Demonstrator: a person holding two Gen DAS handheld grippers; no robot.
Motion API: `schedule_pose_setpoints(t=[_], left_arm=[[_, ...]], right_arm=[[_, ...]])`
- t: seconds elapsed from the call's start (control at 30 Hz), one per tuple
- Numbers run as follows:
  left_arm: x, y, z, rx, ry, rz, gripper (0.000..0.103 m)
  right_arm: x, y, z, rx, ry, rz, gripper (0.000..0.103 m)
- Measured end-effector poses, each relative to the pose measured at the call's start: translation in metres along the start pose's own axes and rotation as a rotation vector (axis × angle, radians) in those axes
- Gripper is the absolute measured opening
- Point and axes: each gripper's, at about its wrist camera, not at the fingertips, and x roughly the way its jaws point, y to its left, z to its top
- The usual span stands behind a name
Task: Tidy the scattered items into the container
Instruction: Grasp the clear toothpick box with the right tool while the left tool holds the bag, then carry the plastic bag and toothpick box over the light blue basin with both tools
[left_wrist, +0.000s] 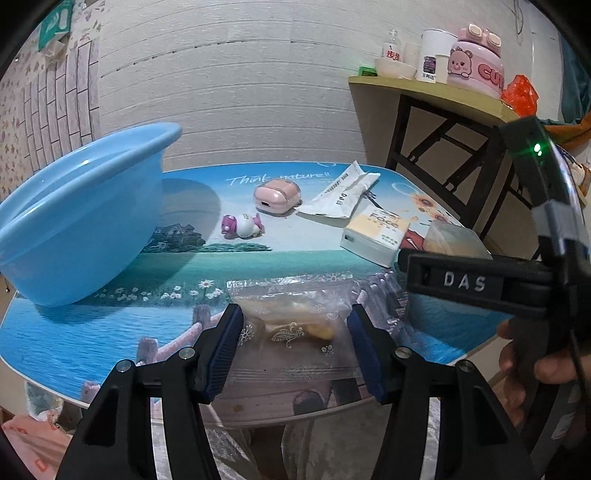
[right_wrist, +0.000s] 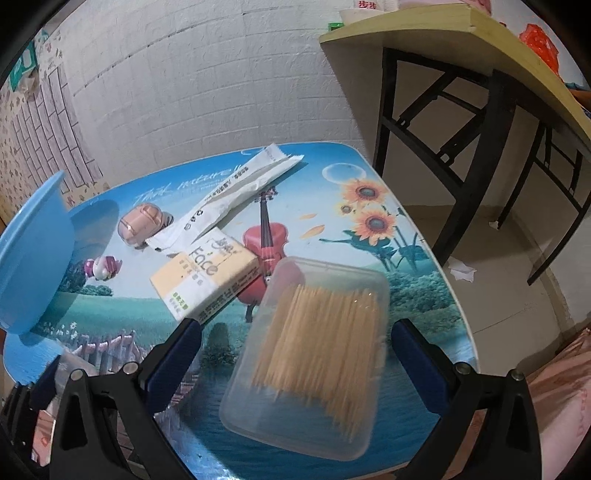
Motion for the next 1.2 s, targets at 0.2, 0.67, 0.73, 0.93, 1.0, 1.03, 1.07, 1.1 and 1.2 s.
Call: schedule_pose_setpoints(t=[0.2, 0.67, 0.73, 0.93, 1.0, 1.03, 1.07, 1.1, 1.2], left_arm=[[0.001, 0.003, 0.001, -0.004, -0.004, 0.010, 0.056], [0.005, 0.004, 0.017, 0.014, -0.005, 0.023, 0.056], [0.006, 0.002, 0.019, 0.020, 0.005, 0.017, 0.056], [0.008, -0.003, 0.029, 0.039, 0.010, 0.007, 0.056], [0.009, -0.002, 0.033, 0.031, 0.012, 0.003, 0.056], [0.009, -0.001, 0.035, 0.027, 0.013, 0.003, 0.056], [0.009, 0.000, 0.037, 0.023, 0.011, 0.003, 0.056], [0.009, 0.001, 0.039, 0.022, 0.008, 0.005, 0.056], [0.008, 0.003, 0.045, 0.018, 0.004, 0.003, 0.056]], right_arm=[[0.004, 0.003, 0.000, -0.016, -0.006, -0.015, 0.097], [0.005, 0.002, 0.013, -0.075, 0.036, 0.027, 0.062], [0.006, 0.002, 0.014, -0.081, 0.053, 0.044, 0.062], [0.007, 0.004, 0.020, -0.116, 0.091, 0.083, 0.062], [0.007, 0.003, 0.022, -0.114, 0.098, 0.091, 0.062], [0.005, 0.004, 0.024, -0.118, 0.099, 0.090, 0.062], [0.005, 0.004, 0.025, -0.120, 0.098, 0.090, 0.062], [0.003, 0.004, 0.026, -0.123, 0.099, 0.093, 0.062], [0.000, 0.006, 0.029, -0.127, 0.100, 0.105, 0.062]])
